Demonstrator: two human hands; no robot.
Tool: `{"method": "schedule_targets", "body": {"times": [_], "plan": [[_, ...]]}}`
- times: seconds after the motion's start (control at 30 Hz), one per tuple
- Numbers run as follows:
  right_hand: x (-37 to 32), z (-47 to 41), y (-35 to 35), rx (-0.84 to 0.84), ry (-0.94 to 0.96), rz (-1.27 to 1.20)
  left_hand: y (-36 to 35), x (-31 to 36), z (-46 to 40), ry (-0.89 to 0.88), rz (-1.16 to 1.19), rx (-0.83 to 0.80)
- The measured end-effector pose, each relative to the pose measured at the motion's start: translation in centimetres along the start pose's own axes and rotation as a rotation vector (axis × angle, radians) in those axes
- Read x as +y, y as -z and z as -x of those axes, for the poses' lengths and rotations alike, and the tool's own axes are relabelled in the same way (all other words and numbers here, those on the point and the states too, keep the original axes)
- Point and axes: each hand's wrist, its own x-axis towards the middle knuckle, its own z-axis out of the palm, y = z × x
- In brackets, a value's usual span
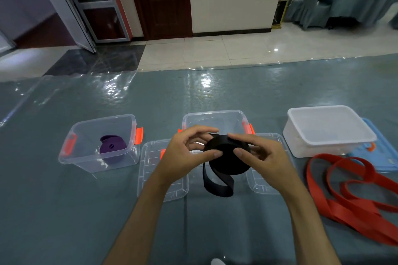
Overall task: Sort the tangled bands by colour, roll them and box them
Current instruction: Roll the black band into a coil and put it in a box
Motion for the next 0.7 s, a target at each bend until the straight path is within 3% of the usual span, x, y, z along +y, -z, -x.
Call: {"method": "schedule_targets", "body": {"times": [0.13,0.33,0.57,0.7], "plan": [[0.6,0.0,0.6,-0.067,-0.046,-0.037,-0.6,-0.4,-0.1,-0.031,0.034,0.054],[0.7,-0.1,0.0,0.168,0.050,-0.188,-0.5,-0.5,-0.6,0.001,0.165,-0.006],[1.1,-0.7,-0.1,0.041,-0.098,-0.186,-0.2,-0.5,-1.3,-0.066,0.144,0.136],[1.3,-1.2,-0.5,0.139,-0.034,-0.172,0.6,-1.0,-1.2,0.012,0.147,0.068]]}}
